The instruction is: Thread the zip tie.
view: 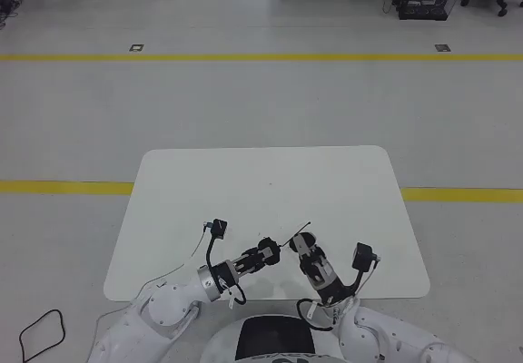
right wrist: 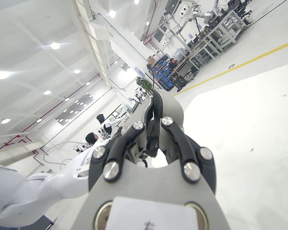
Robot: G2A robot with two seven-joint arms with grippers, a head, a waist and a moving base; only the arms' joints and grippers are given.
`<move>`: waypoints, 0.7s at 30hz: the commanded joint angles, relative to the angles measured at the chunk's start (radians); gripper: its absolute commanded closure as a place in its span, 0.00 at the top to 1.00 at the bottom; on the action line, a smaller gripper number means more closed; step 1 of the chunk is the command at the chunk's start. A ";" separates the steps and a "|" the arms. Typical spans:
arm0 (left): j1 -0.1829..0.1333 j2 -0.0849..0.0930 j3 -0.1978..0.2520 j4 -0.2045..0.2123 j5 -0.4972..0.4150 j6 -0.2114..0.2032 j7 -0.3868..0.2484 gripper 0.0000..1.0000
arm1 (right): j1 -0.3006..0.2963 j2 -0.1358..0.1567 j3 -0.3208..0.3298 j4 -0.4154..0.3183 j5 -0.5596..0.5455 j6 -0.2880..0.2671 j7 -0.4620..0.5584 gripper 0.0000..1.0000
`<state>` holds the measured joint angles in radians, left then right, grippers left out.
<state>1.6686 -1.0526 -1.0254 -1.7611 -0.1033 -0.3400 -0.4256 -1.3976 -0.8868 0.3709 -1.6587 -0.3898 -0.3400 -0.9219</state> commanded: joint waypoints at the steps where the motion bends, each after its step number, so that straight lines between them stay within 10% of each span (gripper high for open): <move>1: 0.000 0.000 0.000 0.000 0.000 0.000 0.000 0.00 | 0.004 -0.001 -0.004 0.003 0.003 0.000 -0.001 0.00; 21: 0.000 0.000 0.000 0.000 0.000 0.000 0.000 0.00 | 0.029 -0.007 -0.032 0.020 0.010 0.000 -0.026 0.00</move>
<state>1.6686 -1.0526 -1.0254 -1.7611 -0.1033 -0.3400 -0.4256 -1.3695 -0.8939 0.3402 -1.6378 -0.3785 -0.3400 -0.9458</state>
